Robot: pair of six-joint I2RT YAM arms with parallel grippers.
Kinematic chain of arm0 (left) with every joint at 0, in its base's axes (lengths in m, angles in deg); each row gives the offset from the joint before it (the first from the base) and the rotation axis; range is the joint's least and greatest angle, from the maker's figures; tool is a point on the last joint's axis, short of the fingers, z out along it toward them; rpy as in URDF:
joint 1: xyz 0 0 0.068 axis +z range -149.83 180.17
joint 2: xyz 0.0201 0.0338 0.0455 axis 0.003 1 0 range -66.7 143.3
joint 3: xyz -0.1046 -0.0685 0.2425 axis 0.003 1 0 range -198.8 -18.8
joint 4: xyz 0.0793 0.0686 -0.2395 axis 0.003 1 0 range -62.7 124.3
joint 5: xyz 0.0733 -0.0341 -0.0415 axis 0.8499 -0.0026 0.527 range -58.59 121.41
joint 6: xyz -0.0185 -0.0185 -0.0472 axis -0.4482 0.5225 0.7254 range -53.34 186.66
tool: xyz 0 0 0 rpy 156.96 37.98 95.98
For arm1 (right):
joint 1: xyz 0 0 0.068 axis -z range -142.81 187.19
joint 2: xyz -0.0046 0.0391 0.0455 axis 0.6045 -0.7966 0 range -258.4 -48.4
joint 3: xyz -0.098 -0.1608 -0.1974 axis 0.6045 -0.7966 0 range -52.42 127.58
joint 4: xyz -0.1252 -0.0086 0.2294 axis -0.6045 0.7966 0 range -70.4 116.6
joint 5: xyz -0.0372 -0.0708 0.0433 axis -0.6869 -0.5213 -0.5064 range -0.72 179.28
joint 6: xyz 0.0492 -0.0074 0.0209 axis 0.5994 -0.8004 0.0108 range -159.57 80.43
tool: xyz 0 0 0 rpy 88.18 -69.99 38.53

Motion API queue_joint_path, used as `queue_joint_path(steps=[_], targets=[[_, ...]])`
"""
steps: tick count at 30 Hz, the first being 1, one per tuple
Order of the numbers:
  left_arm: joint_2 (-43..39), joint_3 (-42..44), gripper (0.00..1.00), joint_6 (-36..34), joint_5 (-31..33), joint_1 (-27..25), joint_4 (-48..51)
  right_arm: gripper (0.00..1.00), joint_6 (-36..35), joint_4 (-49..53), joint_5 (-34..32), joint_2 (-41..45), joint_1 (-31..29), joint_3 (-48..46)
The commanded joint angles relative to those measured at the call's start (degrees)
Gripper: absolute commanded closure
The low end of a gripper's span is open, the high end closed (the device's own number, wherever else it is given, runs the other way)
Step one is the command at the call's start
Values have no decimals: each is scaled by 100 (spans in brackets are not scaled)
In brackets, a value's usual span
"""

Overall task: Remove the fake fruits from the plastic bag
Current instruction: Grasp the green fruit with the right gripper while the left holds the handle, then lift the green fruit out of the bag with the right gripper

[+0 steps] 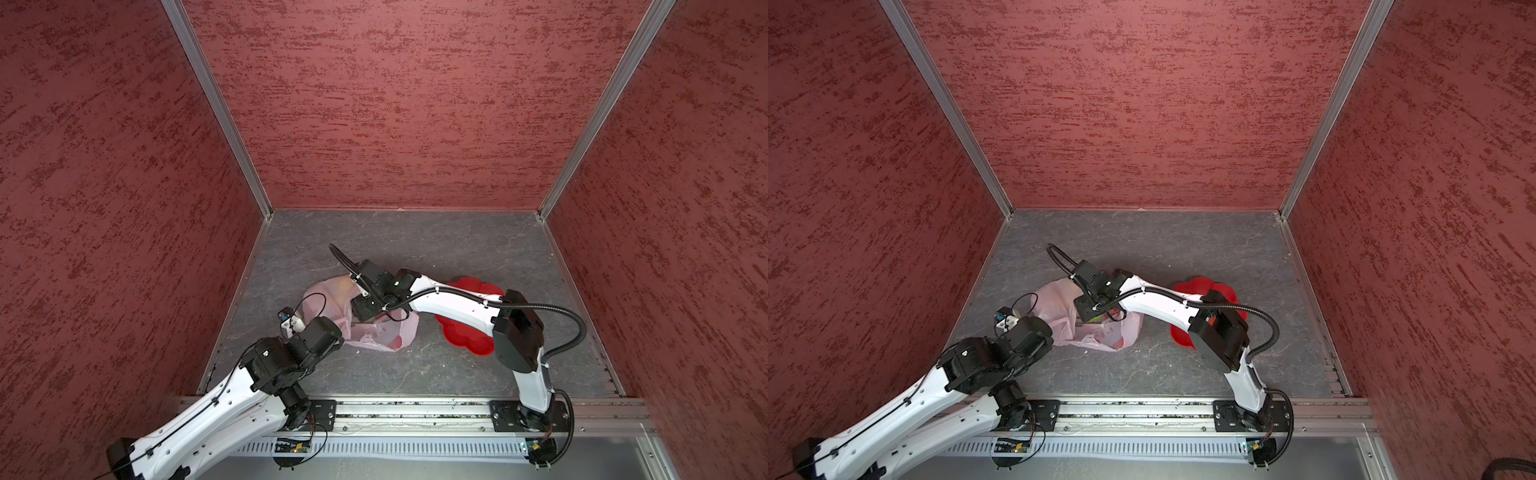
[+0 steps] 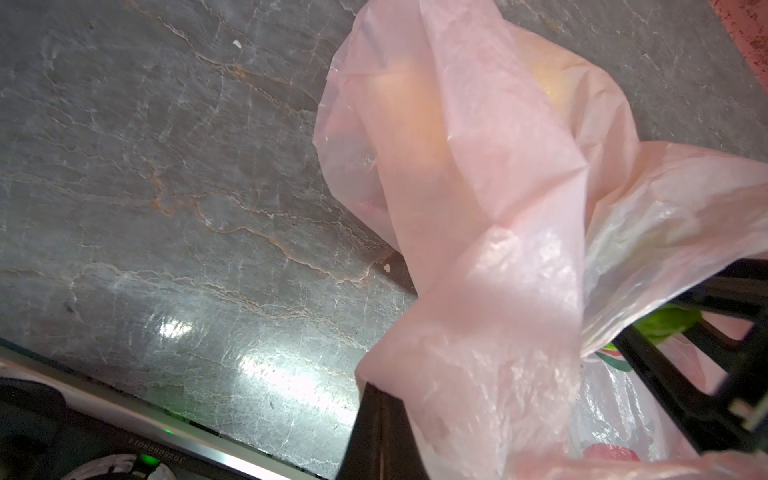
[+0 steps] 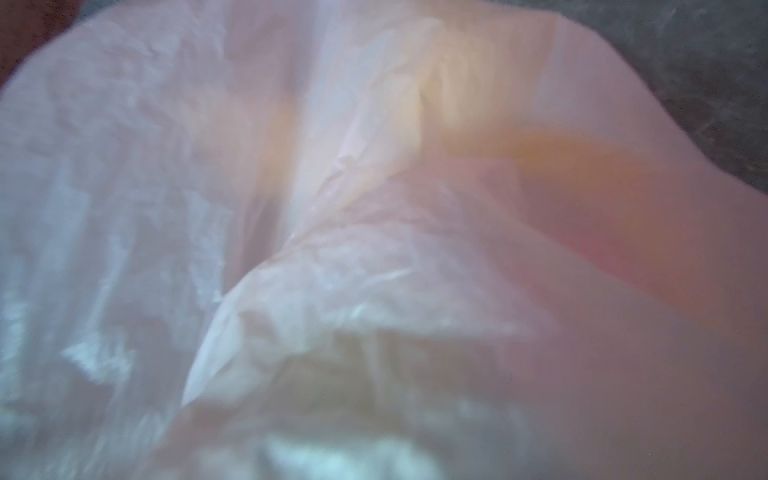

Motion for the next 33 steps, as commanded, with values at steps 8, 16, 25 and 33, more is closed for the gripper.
queue_joint_path(steps=[8, 16, 25, 33], targets=[[181, -655, 100, -575, 533, 243, -149, 63, -266, 220, 473, 730, -56, -94], [354, -789, 100, -920, 546, 445, -399, 64, -454, 626, 499, 1167, -56, 117], [452, -769, 100, -1050, 423, 565, -659, 64, -573, 950, 291, 1721, 37, 512], [434, -732, 100, -1076, 377, 596, -765, 66, -632, 1098, -80, 2176, 570, 819]])
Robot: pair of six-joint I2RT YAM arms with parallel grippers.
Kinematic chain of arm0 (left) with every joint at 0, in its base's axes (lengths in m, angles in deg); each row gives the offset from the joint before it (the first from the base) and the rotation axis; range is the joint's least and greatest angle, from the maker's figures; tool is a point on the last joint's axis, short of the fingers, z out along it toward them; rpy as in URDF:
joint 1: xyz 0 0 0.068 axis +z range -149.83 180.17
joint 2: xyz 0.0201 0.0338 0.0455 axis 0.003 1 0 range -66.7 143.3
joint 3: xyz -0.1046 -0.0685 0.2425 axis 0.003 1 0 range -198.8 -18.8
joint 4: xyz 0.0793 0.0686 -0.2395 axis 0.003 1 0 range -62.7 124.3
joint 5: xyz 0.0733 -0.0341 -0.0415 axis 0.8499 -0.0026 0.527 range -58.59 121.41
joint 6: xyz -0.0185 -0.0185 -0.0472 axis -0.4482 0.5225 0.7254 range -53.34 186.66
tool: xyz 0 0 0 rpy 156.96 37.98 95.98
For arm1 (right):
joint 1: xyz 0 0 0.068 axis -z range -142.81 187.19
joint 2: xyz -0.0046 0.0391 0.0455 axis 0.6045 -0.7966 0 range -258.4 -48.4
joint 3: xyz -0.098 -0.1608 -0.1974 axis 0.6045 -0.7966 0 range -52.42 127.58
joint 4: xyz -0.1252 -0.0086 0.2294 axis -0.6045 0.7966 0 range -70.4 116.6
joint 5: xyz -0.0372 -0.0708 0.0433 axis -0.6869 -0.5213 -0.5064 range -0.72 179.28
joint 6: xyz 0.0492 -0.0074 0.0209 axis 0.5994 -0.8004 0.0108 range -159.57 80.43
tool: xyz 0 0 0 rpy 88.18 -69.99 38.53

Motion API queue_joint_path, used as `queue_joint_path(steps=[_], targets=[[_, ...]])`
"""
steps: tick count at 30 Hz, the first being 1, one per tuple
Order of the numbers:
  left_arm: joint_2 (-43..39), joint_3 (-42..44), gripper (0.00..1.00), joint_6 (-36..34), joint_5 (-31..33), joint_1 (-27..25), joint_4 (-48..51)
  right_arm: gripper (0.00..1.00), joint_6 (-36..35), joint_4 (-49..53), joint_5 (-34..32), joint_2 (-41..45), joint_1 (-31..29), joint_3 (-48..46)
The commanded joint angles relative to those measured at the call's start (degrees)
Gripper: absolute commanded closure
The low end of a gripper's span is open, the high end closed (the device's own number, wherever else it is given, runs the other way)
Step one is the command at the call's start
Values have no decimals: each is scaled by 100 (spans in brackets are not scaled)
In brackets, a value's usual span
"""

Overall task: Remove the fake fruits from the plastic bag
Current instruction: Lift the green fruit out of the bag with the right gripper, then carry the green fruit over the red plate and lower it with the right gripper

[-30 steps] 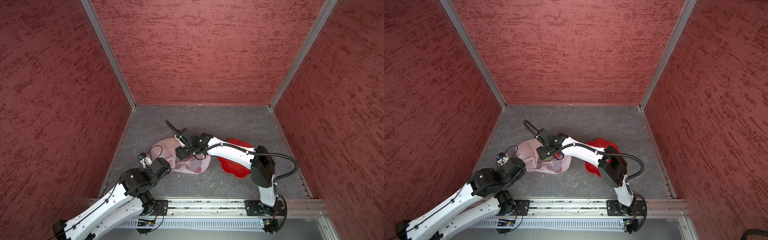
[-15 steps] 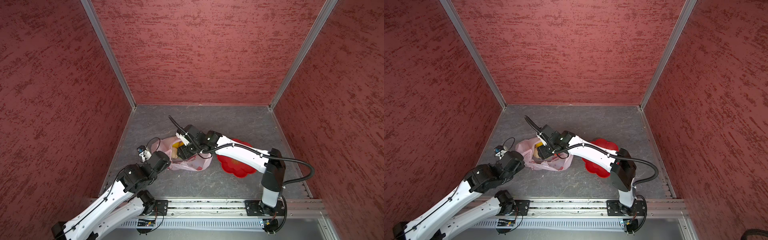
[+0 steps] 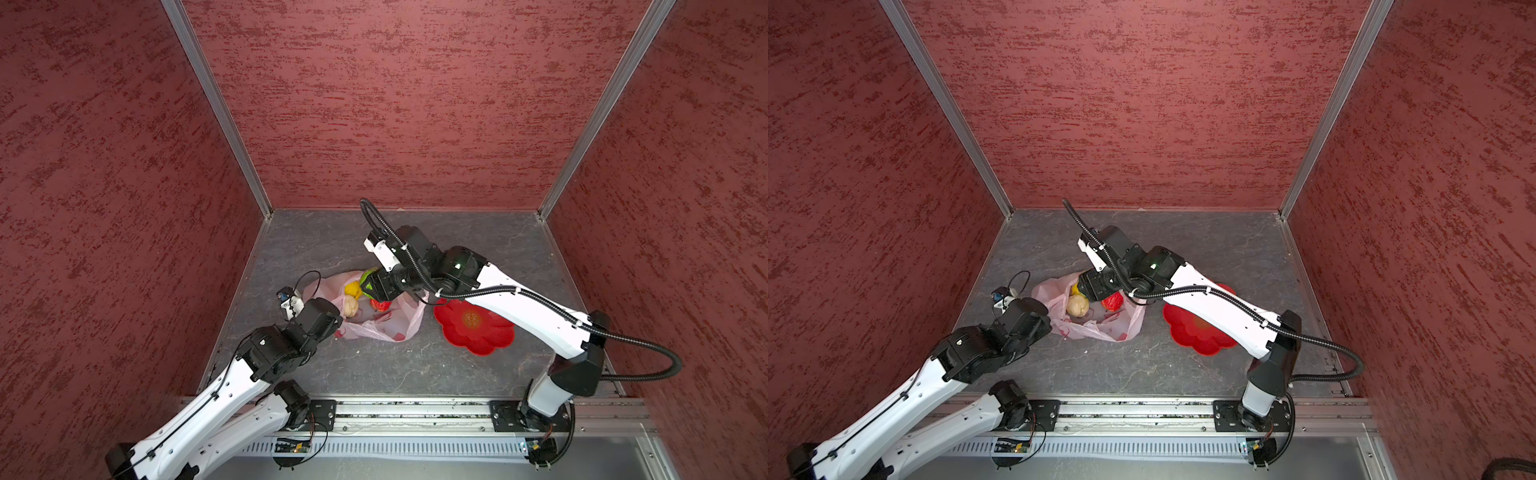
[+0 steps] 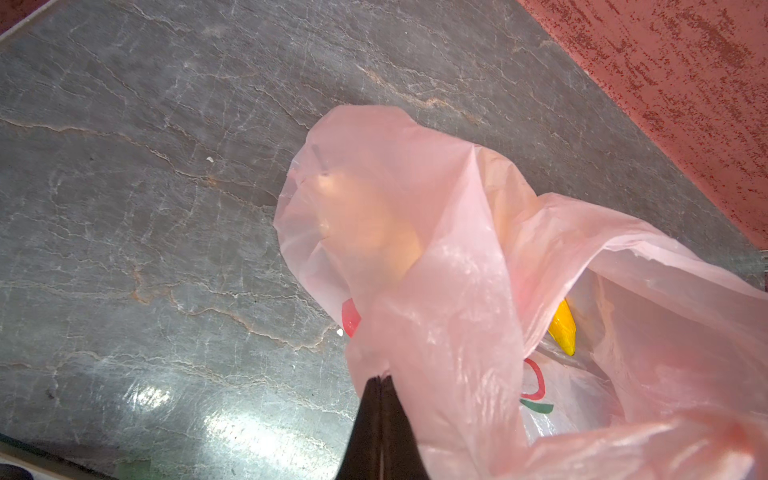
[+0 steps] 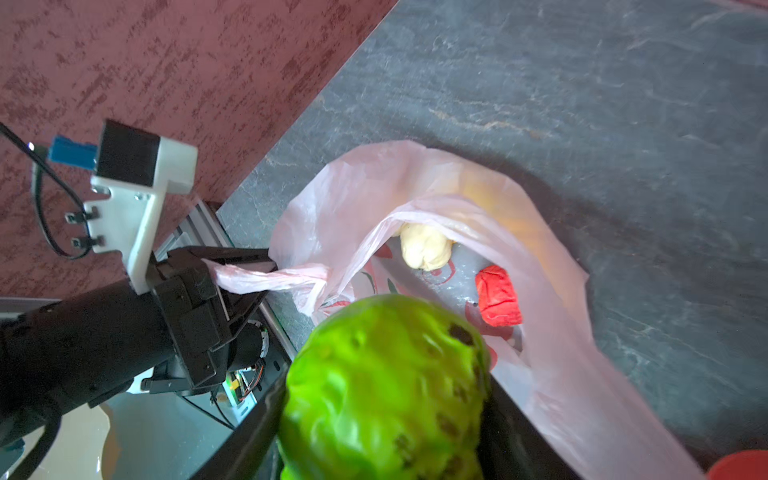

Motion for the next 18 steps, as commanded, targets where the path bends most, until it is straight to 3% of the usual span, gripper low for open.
queue_joint_path(steps=[1, 9, 14, 18], targets=[[-17, -20, 100, -119, -12, 50, -160, 66, -111, 182, -429, 334, 354, 214], [-1, 78, 100, -269, -201, 263, -348, 66, -56, 350, -788, 979, 1598, -281], [-17, 121, 100, -371, -329, 448, -433, 66, 177, 160, -1255, 1527, 2366, -1546], [-17, 137, 100, -468, -422, 588, -460, 66, 548, -243, -975, 2039, 2889, -2744]])
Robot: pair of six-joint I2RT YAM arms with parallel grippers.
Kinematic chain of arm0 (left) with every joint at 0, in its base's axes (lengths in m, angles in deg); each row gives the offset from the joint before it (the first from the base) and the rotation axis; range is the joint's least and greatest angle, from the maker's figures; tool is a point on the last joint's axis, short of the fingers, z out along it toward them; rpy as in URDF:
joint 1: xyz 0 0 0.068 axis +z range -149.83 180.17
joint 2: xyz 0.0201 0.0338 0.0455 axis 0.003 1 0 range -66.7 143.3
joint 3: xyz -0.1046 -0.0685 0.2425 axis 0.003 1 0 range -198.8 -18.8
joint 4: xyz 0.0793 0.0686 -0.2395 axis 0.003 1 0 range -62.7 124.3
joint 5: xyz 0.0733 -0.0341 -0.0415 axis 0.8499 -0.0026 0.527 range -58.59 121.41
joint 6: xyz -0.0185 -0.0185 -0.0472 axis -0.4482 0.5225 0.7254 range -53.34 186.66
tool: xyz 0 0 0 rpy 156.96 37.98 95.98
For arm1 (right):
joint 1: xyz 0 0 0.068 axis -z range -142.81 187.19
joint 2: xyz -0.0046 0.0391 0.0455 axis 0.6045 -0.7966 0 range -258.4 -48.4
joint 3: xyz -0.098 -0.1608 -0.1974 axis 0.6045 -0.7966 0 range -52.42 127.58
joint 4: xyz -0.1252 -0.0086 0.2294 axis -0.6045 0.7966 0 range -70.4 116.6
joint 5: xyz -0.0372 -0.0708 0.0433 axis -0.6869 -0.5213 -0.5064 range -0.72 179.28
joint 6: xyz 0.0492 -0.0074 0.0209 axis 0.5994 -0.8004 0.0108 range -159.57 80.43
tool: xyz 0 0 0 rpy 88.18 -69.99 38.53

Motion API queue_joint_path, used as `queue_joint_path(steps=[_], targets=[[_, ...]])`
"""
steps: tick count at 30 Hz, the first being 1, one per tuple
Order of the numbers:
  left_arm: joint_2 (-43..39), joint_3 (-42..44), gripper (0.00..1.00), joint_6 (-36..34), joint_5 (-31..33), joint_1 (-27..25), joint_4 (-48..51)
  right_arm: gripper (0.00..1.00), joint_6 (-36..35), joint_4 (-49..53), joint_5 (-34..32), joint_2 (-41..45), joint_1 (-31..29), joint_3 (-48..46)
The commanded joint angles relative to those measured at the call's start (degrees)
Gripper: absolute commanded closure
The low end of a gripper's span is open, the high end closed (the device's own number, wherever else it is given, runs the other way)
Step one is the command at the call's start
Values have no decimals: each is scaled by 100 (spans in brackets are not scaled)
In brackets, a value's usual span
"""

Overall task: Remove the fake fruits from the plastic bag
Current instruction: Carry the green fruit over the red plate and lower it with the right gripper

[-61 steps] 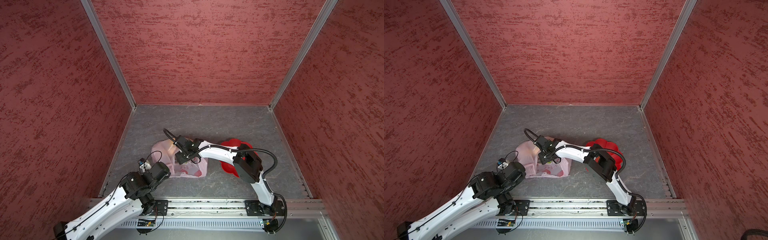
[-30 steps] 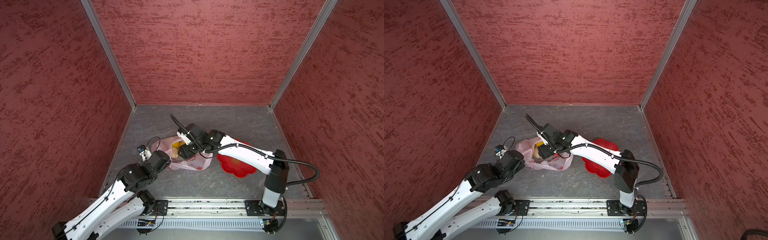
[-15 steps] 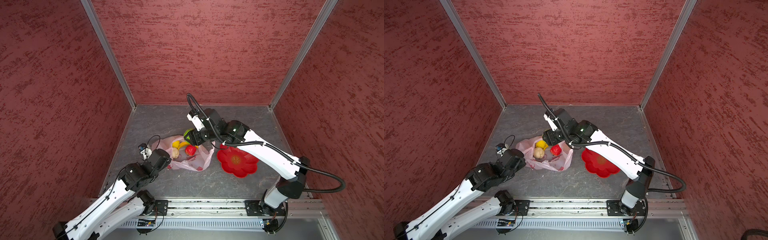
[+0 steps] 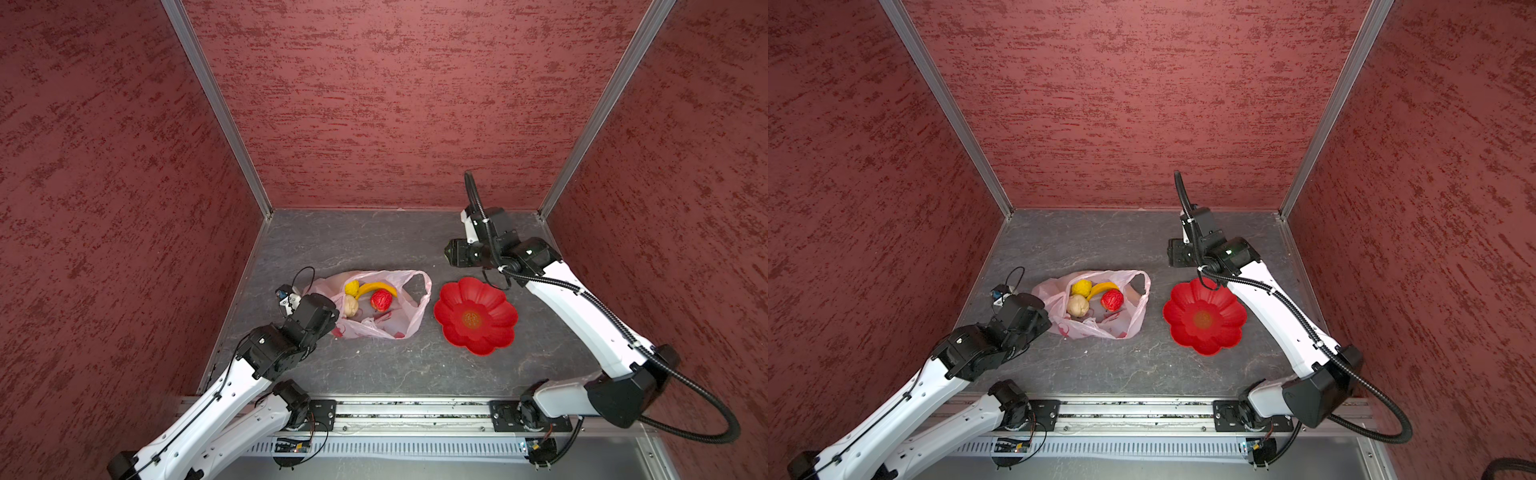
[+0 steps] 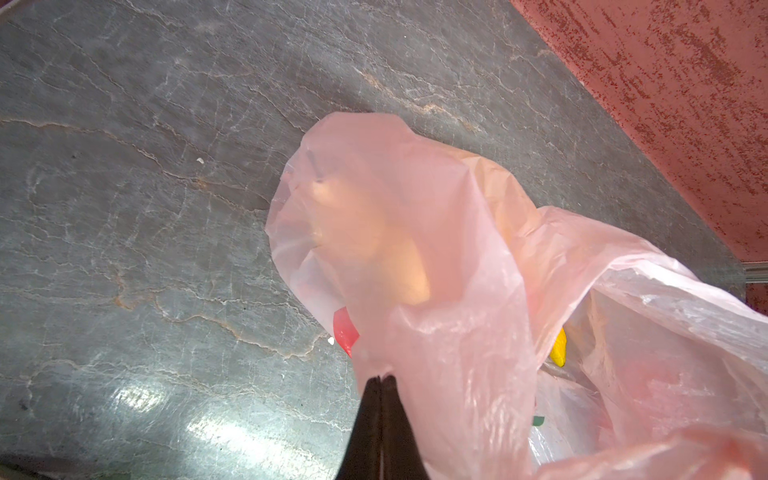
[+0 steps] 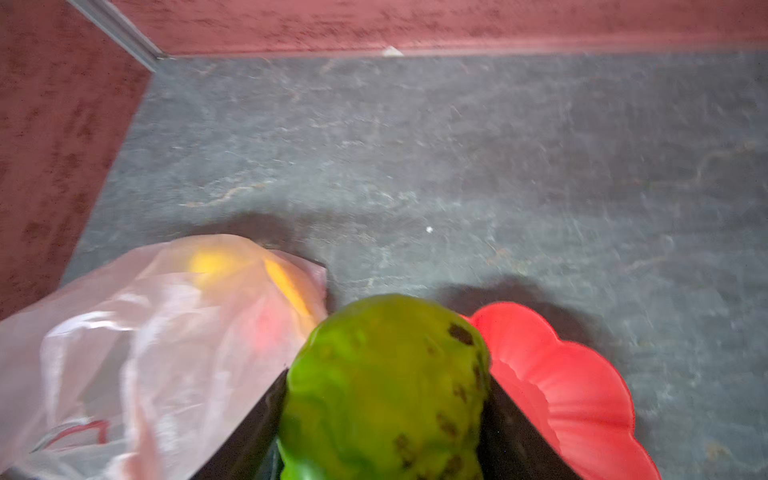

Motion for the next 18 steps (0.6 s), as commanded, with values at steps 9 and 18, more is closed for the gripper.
queue_joint_path(steps=[9, 18], targets=[[100, 117, 100, -313, -348, 270, -343, 66, 835, -615, -118, 859, 774, -2387], [32, 164, 100, -291, -370, 267, -331, 65, 924, -1218, 103, 839, 1311, -3577]])
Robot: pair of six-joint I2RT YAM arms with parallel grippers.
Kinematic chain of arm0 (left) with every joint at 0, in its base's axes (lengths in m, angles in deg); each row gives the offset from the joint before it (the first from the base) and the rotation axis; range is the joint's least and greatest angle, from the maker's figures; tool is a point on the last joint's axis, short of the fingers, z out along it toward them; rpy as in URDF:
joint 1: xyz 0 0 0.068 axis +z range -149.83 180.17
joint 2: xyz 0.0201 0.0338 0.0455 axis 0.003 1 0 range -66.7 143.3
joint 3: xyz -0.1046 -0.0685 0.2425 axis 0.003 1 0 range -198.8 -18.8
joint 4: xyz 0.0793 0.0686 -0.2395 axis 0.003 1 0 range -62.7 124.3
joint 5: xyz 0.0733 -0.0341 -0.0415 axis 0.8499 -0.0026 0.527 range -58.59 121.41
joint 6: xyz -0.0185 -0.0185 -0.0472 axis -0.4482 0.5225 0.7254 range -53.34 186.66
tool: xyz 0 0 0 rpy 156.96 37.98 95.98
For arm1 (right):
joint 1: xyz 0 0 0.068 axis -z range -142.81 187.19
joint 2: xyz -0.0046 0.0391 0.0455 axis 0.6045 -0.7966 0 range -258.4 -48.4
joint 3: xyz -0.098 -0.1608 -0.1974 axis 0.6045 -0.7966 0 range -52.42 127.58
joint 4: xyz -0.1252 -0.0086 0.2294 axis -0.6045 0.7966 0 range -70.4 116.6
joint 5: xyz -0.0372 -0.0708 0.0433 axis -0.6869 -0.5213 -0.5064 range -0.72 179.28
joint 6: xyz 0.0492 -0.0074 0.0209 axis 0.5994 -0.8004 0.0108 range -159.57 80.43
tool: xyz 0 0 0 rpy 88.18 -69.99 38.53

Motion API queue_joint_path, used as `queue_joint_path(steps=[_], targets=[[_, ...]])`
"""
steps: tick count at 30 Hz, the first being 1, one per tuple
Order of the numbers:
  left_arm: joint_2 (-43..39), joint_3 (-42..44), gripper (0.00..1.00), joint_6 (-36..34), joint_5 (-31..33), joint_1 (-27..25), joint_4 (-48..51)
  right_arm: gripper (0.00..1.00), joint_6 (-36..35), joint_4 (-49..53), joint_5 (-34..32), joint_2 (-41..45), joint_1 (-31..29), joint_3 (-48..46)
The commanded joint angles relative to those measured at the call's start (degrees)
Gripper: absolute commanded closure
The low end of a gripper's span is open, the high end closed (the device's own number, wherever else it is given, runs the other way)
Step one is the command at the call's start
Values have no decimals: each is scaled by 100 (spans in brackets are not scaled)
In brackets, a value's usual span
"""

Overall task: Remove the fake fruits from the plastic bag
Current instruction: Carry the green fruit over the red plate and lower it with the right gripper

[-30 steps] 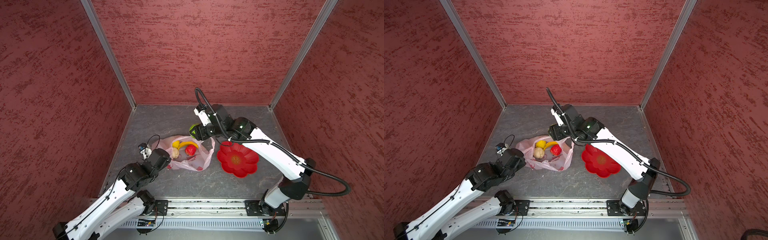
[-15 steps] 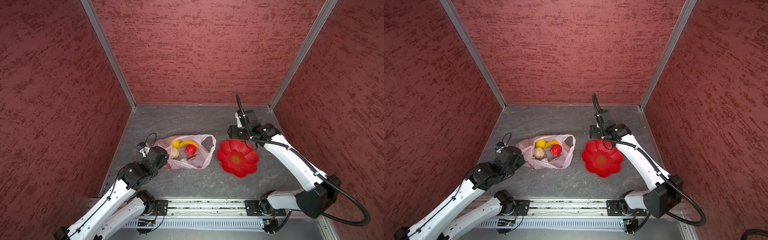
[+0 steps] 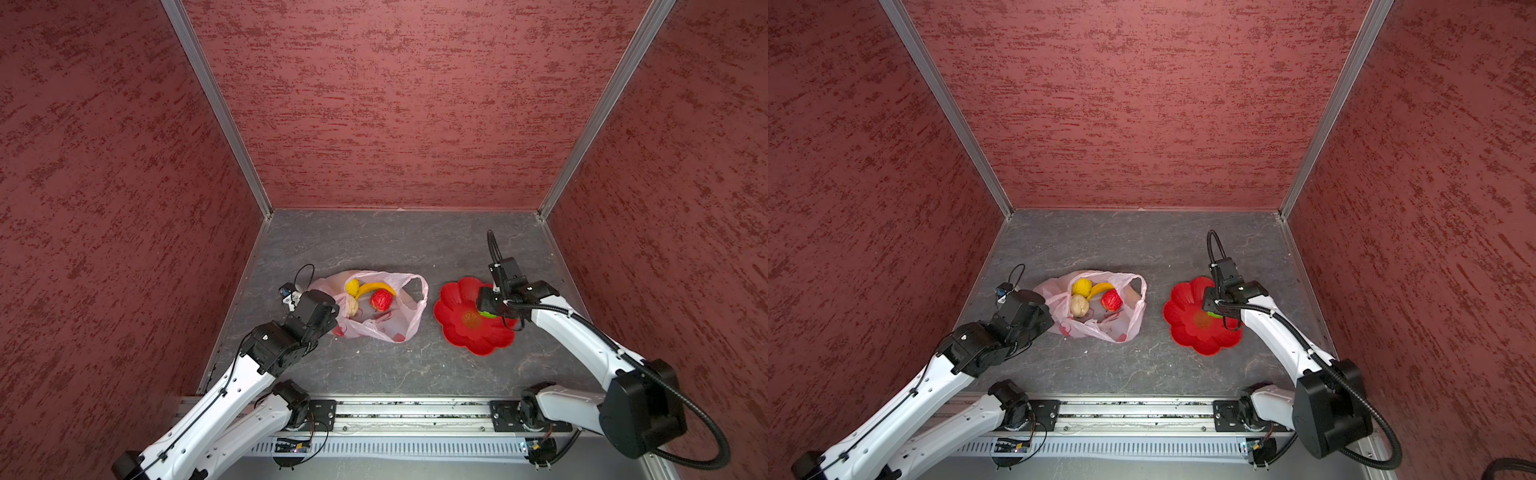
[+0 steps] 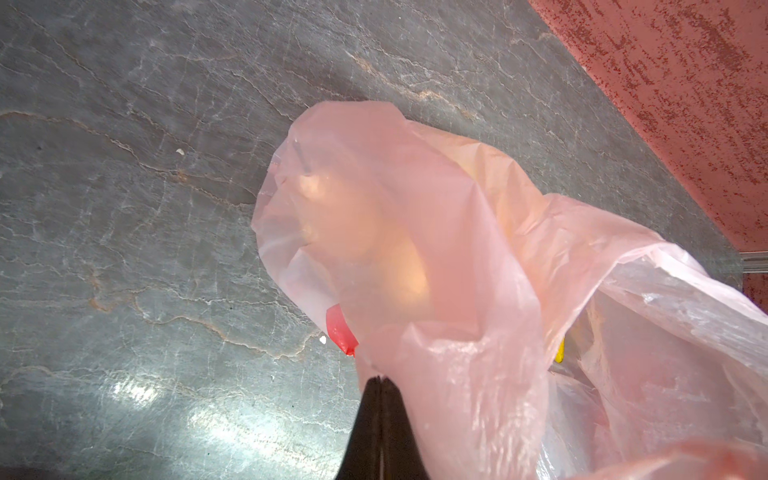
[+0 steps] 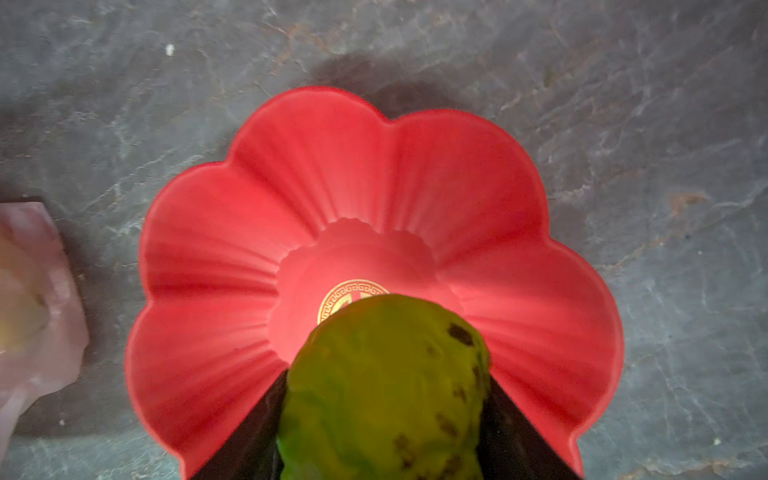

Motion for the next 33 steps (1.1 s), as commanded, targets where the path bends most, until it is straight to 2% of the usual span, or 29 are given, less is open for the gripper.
queue_joint_path(steps=[1, 14, 20, 24, 28, 33], targets=[[-70, 74, 100, -85, -20, 35, -55, 65, 121, -497, 118, -17, 151, -230], [-79, 92, 100, -68, -42, 36, -39, 62, 78, -965, 111, -522, 258, -692], [-87, 111, 100, -60, -55, 33, -35, 55, 82, -1003, 76, -575, 259, -777], [-82, 116, 100, -60, -62, 30, -30, 47, 92, -1021, 67, -605, 263, -814], [-78, 103, 100, -55, -73, 30, -26, 35, 47, -1012, 17, -563, 259, -818], [-112, 102, 100, -32, -64, 37, -6, 27, 3, -910, -99, -485, 260, -759]])
